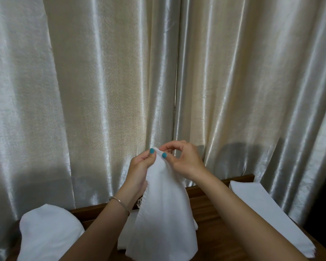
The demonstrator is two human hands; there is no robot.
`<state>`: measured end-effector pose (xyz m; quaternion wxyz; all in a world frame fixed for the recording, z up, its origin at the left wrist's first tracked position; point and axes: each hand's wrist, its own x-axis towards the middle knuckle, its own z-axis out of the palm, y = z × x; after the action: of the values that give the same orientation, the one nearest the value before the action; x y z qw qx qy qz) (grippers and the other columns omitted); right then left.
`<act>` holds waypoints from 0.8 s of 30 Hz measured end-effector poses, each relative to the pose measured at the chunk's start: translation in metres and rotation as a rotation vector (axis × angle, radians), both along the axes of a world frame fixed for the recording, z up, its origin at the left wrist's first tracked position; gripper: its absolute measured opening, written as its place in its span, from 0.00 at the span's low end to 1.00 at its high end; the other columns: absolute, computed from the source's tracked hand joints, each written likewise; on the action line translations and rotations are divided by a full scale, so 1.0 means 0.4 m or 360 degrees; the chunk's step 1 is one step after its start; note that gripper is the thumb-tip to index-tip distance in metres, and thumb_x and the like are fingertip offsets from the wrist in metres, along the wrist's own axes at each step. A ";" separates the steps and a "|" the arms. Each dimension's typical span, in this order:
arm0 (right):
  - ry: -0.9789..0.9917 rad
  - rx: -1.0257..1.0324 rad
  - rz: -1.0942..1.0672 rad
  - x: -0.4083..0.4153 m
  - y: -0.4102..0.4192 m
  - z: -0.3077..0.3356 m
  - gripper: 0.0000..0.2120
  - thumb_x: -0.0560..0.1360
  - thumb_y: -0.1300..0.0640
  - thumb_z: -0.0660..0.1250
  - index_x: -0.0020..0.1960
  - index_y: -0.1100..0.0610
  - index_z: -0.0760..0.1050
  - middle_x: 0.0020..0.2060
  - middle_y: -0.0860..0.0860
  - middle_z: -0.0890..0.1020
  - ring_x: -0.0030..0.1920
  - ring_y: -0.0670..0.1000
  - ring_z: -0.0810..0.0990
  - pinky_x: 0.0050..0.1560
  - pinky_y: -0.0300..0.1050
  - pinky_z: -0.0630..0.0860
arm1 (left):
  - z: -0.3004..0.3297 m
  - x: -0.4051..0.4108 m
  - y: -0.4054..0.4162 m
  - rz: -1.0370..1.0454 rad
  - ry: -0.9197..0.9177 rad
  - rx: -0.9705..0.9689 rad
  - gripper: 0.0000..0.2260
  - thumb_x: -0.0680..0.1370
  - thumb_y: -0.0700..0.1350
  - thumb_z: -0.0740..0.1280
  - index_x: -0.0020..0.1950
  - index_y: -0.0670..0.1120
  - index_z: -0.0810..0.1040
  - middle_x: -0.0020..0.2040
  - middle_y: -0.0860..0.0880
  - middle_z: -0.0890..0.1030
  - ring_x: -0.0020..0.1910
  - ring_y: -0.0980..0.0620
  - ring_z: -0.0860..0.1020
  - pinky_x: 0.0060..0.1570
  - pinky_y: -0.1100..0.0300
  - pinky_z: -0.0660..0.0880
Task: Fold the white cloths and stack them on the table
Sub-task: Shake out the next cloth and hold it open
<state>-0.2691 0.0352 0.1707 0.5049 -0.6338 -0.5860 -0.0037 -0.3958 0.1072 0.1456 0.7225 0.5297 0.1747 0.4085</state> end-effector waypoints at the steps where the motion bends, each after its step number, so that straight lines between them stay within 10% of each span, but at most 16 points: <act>1: -0.0084 -0.0100 0.0008 0.003 -0.001 0.000 0.09 0.70 0.53 0.73 0.40 0.39 0.76 0.35 0.38 0.79 0.44 0.40 0.76 0.58 0.47 0.72 | 0.003 -0.003 0.004 0.0036 0.0016 0.0015 0.11 0.78 0.43 0.63 0.53 0.38 0.81 0.53 0.36 0.83 0.54 0.39 0.80 0.57 0.47 0.75; 12: -0.0512 -0.1506 0.0204 0.114 -0.059 -0.095 0.25 0.64 0.32 0.70 0.37 0.56 0.80 0.30 0.44 0.76 0.34 0.46 0.74 0.37 0.42 0.68 | 0.078 -0.091 0.150 0.0523 -0.0193 0.0154 0.09 0.81 0.42 0.61 0.49 0.44 0.81 0.49 0.47 0.85 0.53 0.51 0.83 0.50 0.60 0.79; 17: -0.0597 -0.1335 0.0202 0.159 -0.081 -0.089 0.11 0.65 0.35 0.72 0.36 0.41 0.78 0.32 0.41 0.79 0.37 0.42 0.76 0.43 0.41 0.70 | 0.063 -0.168 0.235 0.0759 -0.0088 0.0174 0.09 0.79 0.42 0.63 0.45 0.47 0.82 0.44 0.50 0.85 0.47 0.52 0.83 0.50 0.58 0.78; 20: -0.1128 -0.1134 0.0039 0.172 -0.077 -0.071 0.21 0.68 0.31 0.66 0.47 0.48 0.77 0.39 0.45 0.81 0.43 0.46 0.75 0.53 0.44 0.64 | 0.040 -0.200 0.263 0.0908 0.0020 0.0154 0.08 0.78 0.44 0.64 0.44 0.49 0.82 0.45 0.50 0.85 0.44 0.53 0.82 0.50 0.57 0.78; 24: -0.1028 -0.0956 -0.0074 0.208 -0.078 -0.038 0.23 0.71 0.30 0.59 0.54 0.43 0.80 0.38 0.37 0.73 0.47 0.43 0.67 0.60 0.47 0.63 | -0.002 -0.238 0.282 0.1044 0.0216 0.0136 0.09 0.77 0.47 0.65 0.40 0.55 0.84 0.46 0.52 0.84 0.47 0.51 0.80 0.54 0.53 0.76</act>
<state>-0.1859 0.0042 0.1556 0.0890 -0.7318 -0.6744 -0.0423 -0.4910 0.2200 0.1448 0.5164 0.5011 0.3663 0.5900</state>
